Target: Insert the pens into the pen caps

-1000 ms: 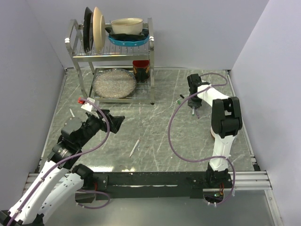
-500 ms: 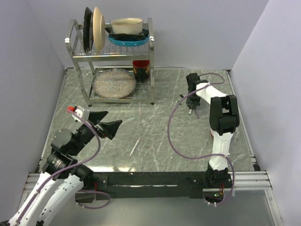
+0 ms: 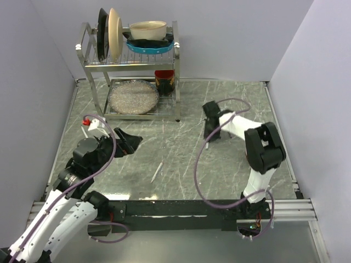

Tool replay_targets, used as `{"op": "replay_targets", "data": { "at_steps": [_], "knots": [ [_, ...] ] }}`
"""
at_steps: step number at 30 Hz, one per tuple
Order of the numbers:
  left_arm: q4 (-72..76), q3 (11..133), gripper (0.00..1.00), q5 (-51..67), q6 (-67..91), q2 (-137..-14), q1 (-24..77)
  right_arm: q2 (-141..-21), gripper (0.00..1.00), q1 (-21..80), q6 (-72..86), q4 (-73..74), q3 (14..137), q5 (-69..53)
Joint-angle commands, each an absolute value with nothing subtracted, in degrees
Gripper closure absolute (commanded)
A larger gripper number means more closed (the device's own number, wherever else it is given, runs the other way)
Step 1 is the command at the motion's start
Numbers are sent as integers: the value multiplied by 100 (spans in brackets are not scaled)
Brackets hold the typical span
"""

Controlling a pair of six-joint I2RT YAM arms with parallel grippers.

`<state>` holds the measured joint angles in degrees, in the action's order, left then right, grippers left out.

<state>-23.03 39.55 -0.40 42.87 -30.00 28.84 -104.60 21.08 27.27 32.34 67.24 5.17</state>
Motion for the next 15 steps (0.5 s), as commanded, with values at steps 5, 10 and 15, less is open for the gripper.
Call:
{"op": "replay_targets", "data": {
  "at_steps": [5,10,15],
  "knots": [
    [-1311,3236,1,2135,4851,-3173,2892,-9106,100,3084,3594,2057,5406,-123],
    [-643,2804,2,2382,5194,-3059,2892,-8272,100,3532,4103,1609,5212,-543],
    [113,2417,7,2619,5510,-3164,2892,-7471,99,4051,4614,1238,5255,-415]
  ]
}}
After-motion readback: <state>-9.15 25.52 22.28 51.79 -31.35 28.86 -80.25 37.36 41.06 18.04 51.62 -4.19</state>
